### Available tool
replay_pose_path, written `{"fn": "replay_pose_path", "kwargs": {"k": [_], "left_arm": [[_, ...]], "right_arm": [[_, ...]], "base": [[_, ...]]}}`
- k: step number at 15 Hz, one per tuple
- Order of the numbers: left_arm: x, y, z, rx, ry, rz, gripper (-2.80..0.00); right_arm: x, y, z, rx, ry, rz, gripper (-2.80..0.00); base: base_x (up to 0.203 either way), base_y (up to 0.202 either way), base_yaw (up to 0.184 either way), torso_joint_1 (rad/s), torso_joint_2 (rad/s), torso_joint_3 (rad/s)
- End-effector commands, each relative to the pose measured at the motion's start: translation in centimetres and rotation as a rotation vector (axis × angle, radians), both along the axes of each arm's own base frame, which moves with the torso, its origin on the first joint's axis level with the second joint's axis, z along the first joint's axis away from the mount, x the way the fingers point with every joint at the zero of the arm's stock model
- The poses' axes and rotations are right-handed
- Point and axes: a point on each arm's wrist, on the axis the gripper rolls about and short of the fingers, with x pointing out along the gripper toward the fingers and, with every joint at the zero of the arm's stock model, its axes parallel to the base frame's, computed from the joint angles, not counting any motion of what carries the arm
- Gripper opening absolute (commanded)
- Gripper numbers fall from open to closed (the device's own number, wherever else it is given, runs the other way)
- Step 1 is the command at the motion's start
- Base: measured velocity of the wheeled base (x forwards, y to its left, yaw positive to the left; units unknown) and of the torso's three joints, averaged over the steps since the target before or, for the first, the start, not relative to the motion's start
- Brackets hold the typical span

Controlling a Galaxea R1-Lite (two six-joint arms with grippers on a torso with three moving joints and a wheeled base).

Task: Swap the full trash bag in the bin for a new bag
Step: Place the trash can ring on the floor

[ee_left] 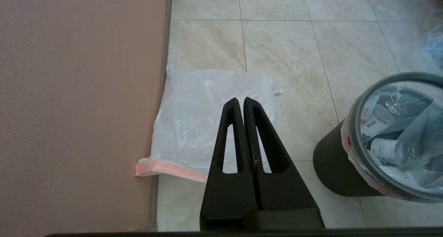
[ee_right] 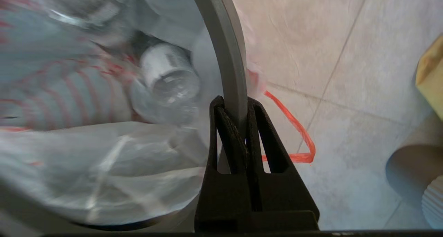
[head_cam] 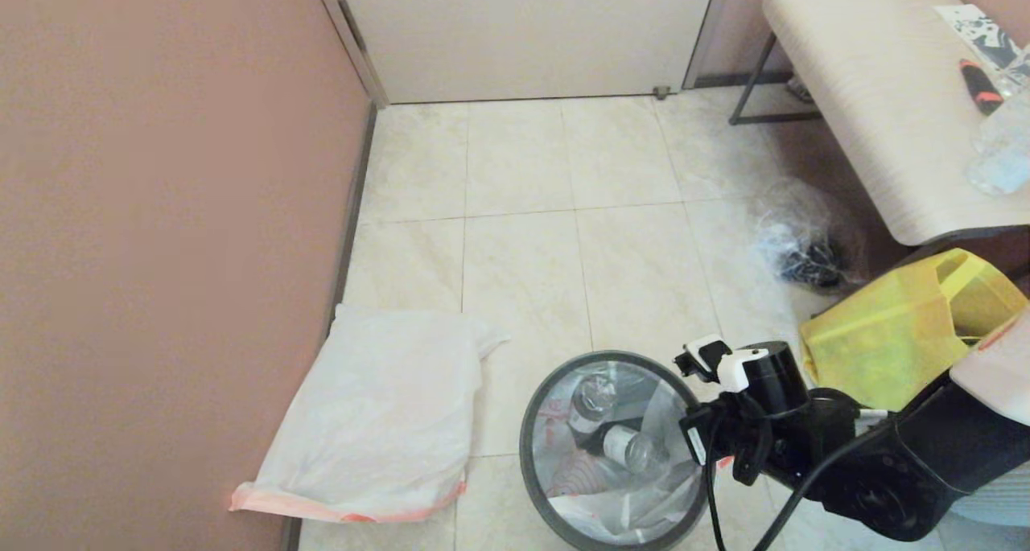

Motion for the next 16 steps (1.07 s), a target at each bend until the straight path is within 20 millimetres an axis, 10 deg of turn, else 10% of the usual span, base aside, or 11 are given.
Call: {"fn": "replay_pose_path", "kwargs": {"k": [1, 10, 16], "left_arm": [[0.3, 0.0, -1.0, -0.001, 0.036, 0.001, -2.8], [0.3, 0.0, -1.0, -0.001, 0.037, 0.001, -2.8], [0.3, 0.0, -1.0, -0.001, 0.037, 0.002, -2.8]], "right_arm": [[-1.1, 0.4, 2.2, 0.033, -0.055, 0.028, -2.8], [-5.4, 0.1, 12.2, 0.06, -0.19, 0.016, -2.8], [2.0, -6.5, 16.8, 0.072, -0.304, -0.309, -2.8]], "base": [[0.0, 0.0, 0.0, 0.0, 0.0, 0.0], [0.0, 0.0, 0.0, 0.0, 0.0, 0.0], [0.0, 0.0, 0.0, 0.0, 0.0, 0.0]]}}
